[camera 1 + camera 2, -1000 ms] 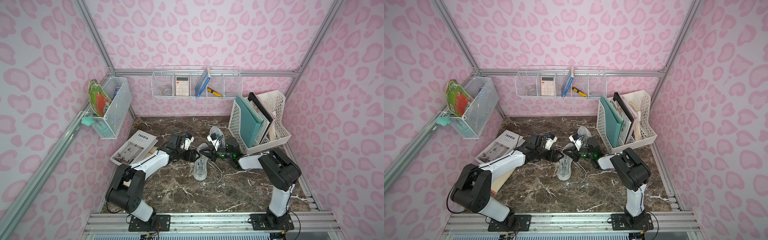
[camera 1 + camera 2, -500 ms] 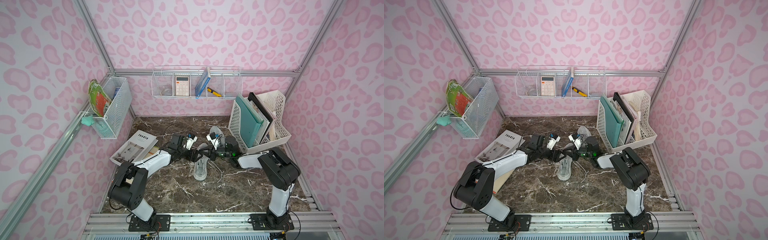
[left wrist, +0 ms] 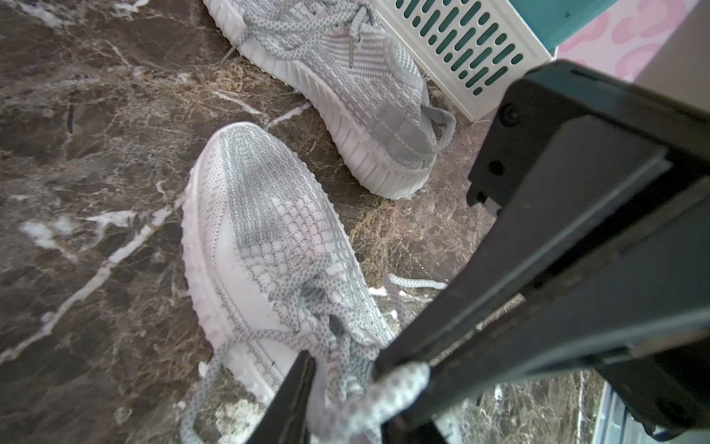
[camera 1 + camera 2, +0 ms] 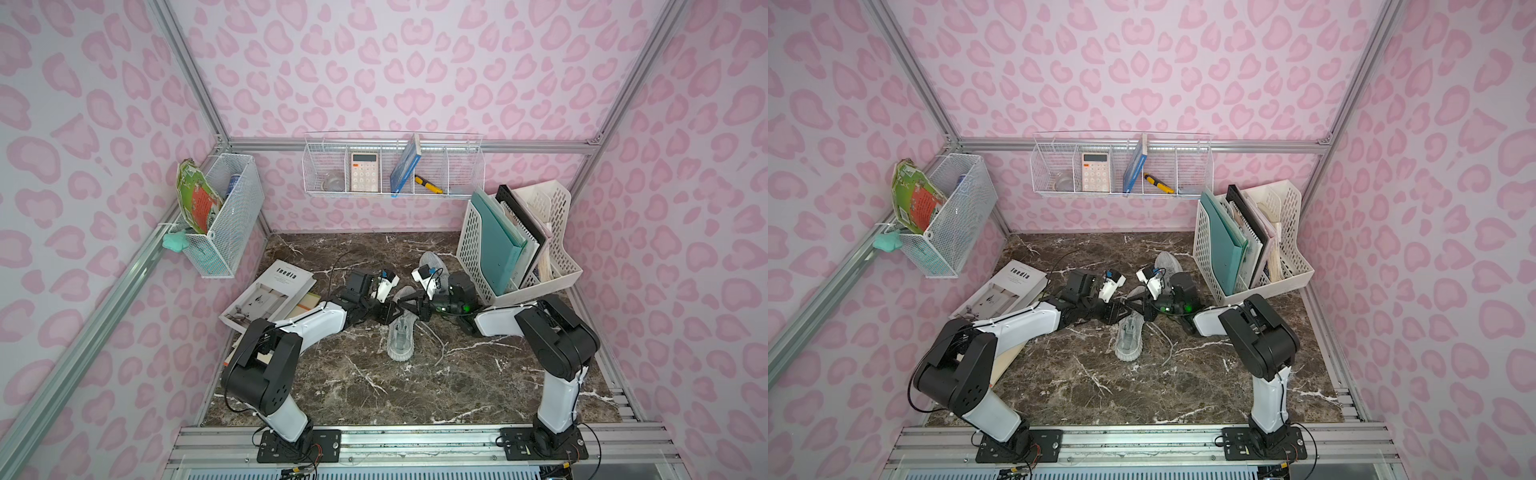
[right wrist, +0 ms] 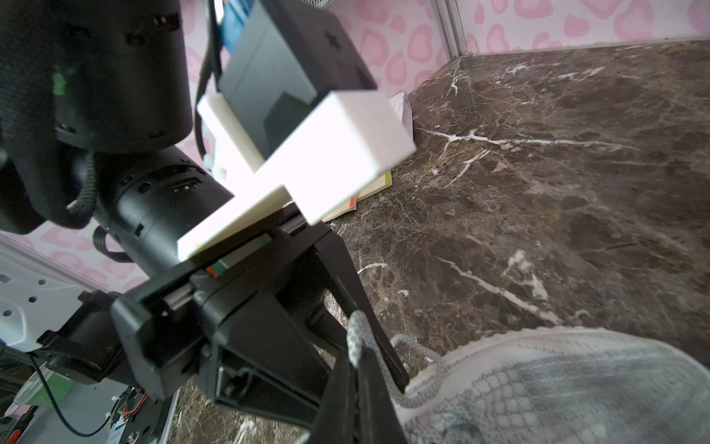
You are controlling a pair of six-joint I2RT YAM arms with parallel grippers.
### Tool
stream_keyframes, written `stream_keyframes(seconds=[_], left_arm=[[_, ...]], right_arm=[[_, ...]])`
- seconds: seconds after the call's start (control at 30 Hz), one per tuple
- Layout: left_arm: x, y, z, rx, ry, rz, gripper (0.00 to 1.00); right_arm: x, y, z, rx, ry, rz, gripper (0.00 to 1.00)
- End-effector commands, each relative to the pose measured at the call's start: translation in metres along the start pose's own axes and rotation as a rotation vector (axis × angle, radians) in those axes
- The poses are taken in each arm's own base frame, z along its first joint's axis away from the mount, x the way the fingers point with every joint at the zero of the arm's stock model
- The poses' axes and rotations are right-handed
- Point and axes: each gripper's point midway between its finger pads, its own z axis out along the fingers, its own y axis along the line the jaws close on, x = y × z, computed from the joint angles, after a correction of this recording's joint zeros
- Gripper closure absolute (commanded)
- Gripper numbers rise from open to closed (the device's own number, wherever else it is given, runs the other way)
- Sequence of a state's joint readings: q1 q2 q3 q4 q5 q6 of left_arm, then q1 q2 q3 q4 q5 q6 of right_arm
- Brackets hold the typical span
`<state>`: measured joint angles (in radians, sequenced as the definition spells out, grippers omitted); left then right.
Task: Tie the shoes
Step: Wrap the shoelace around the shoelace.
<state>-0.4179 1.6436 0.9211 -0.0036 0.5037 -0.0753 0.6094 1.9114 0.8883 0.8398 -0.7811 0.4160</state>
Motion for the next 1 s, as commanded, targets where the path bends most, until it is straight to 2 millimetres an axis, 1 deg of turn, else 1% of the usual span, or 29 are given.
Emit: stream_keyframes(seconds=[0.0, 0.3, 0.4, 0.43, 0.53, 0.63, 0.73, 0.8, 0.9, 0.97], left_arm=[[-0.006, 0.0, 0.001, 0.001, -0.029, 0.015, 0.74], [-0.003, -0.001, -0.001, -0.003, -0.022, 0.013, 0.93], [-0.002, -0.001, -0.002, -0.003, -0.023, 0.012, 1.0], [-0.001, -0.001, -0.002, -0.005, -0.021, 0.008, 1.0], [-0.001, 0.0, -0.002, -0.007, -0.023, 0.006, 1.0], [-0.001, 0.0, -0.003, -0.012, -0.025, 0.005, 1.0], [-0.002, 0.0, -0.004, -0.011, -0.027, 0.006, 1.0], [-0.001, -0.001, -0.004, -0.011, -0.026, 0.004, 1.0], [-0.003, -0.002, -0.006, -0.006, -0.03, 0.003, 1.0], [-0.005, -0.003, -0.007, -0.004, -0.03, 0.004, 1.0]], right_arm=[[-0.007, 0.004, 0.001, -0.015, -0.014, -0.025, 0.92], [-0.006, 0.003, 0.0, -0.006, -0.008, -0.022, 0.92], [-0.005, 0.002, -0.001, 0.008, -0.003, -0.022, 0.9], [-0.005, 0.002, -0.002, 0.012, -0.001, -0.022, 0.89], [-0.003, -0.001, -0.008, 0.038, 0.001, -0.008, 0.82], [0.0, -0.004, -0.02, 0.078, 0.003, 0.019, 0.71], [0.012, -0.012, -0.04, 0.177, 0.03, 0.07, 0.62], [0.026, -0.022, -0.056, 0.293, 0.071, 0.119, 0.59], [0.059, -0.041, -0.083, 0.57, 0.206, 0.17, 0.57], [0.078, -0.046, -0.097, 0.732, 0.306, 0.169, 0.54]])
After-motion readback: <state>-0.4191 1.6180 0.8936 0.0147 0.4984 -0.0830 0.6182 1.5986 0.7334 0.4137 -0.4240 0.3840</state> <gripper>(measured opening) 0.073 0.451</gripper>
